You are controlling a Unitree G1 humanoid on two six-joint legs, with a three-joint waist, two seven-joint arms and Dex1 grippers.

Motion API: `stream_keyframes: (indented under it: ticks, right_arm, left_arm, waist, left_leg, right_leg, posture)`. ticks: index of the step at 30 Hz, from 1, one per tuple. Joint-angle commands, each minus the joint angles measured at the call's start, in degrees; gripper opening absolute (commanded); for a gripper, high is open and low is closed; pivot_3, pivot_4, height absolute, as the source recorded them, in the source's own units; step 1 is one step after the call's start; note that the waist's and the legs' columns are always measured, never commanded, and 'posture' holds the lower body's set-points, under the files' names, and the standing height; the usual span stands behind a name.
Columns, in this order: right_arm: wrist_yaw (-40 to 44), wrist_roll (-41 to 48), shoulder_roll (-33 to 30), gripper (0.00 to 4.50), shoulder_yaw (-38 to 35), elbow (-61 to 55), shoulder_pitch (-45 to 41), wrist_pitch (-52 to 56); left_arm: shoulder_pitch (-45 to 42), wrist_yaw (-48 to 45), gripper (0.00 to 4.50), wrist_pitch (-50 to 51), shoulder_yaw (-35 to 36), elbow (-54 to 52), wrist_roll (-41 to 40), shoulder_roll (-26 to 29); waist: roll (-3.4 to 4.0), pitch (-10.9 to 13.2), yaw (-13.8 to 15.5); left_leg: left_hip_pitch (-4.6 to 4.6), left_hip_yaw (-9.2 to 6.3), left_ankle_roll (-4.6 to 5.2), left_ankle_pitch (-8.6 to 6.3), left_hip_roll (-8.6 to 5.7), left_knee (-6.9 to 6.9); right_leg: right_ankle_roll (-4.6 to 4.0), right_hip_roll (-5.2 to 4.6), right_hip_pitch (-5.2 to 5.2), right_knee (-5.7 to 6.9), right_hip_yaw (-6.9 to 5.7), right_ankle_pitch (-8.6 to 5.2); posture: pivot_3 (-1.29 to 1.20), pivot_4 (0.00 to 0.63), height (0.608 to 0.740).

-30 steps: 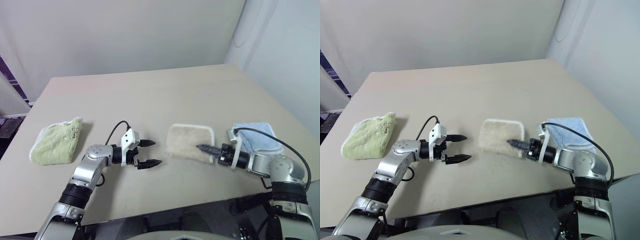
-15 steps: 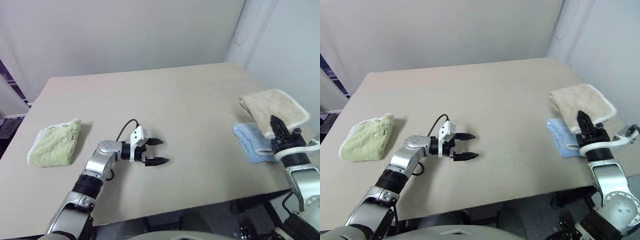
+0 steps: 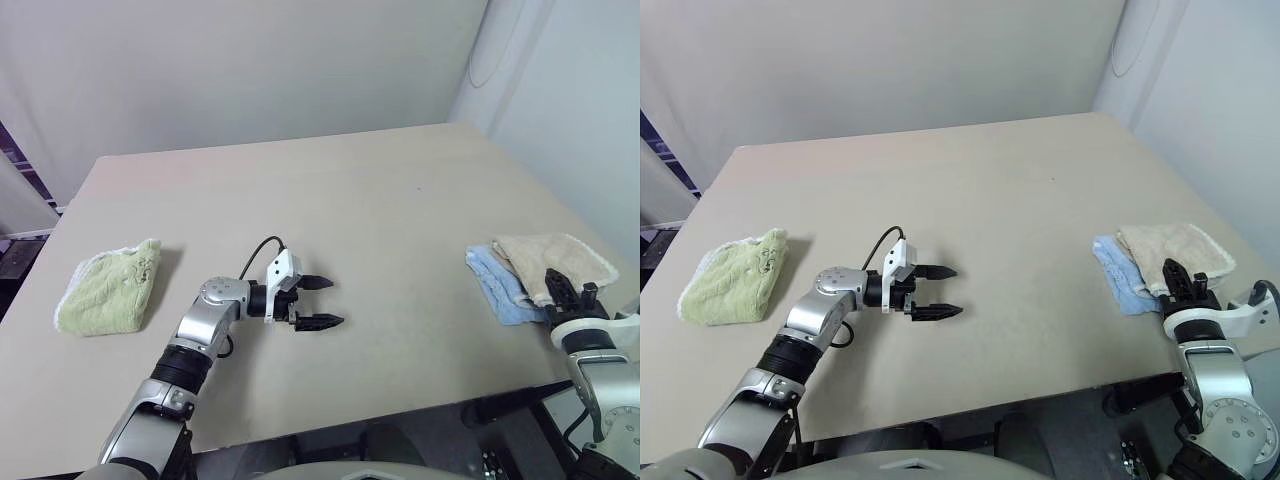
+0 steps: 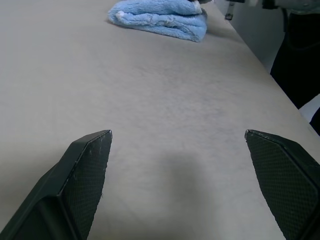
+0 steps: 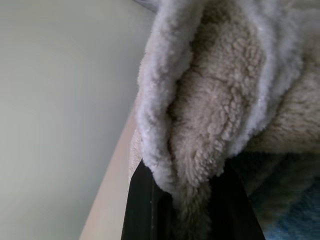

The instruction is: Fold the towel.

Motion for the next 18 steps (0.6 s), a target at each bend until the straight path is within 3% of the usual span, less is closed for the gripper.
stream_keyframes:
  ticks: [1,9,10,12,18]
  right_arm:
    - [1.0,0.33,-1.26,0.01,1.07,1.14,-0.25,-0.7]
    - [0.44,-0.26,-0.24,0.01,3.07,4.98,-0.61,-2.64]
    - [0.51,-0.02,-0.28,0.7,3.13,5.24,-0.64,-2.74]
    - [0.77,0.78,-0.63,1.28,3.06,5.84,-0.83,-2.59]
    - [1.2,5.22,-1.92,3.55,3.34,1.52,1.52,0.24]
  left_arm:
    - [0.04,0.43,4.5,0.35,0.25,-2.71,-0.14,0.87]
    - [-0.28,1.38,4.5,1.36,0.69,-2.84,-0.42,1.23]
    - [-0.48,1.47,4.5,1.38,0.74,-2.62,-0.43,1.18]
    - [-1.01,1.61,4.5,1.58,0.82,-2.26,-0.46,1.03]
    - [-1.92,1.37,4.5,2.21,1.14,-2.02,-0.68,1.39]
  waist:
    - [0.0,0.0,0.05]
    - [-0.02,0.0,0.02]
    - [-0.02,0.0,0.02]
    - [-0.02,0.0,0.02]
    - [-0.02,0.0,0.05]
  left_leg:
    - [0.0,0.0,0.0,0.0,0.0,-0.01]
    - [0.03,0.03,0.01,0.0,0.0,0.0]
    - [0.03,0.03,0.01,0.0,0.0,0.0]
    - [0.04,0.03,0.01,0.0,0.0,0.0]
    - [0.03,0.02,0.01,0.0,0.0,0.0]
  right_leg:
    - [-0.01,0.02,-0.01,0.0,0.0,-0.01]
    - [-0.02,0.03,0.01,0.02,0.04,0.0]
    - [-0.02,0.04,0.01,0.02,0.04,0.0]
    - [-0.02,0.04,0.0,0.02,0.04,-0.01]
    - [-0.02,0.05,0.0,0.02,0.04,-0.01]
  posture:
    - [0.0,0.0,0.74]
    - [0.0,0.0,0.74]
    - [0.0,0.0,0.74]
    - [0.0,0.0,0.74]
    - [0.0,0.0,0.74]
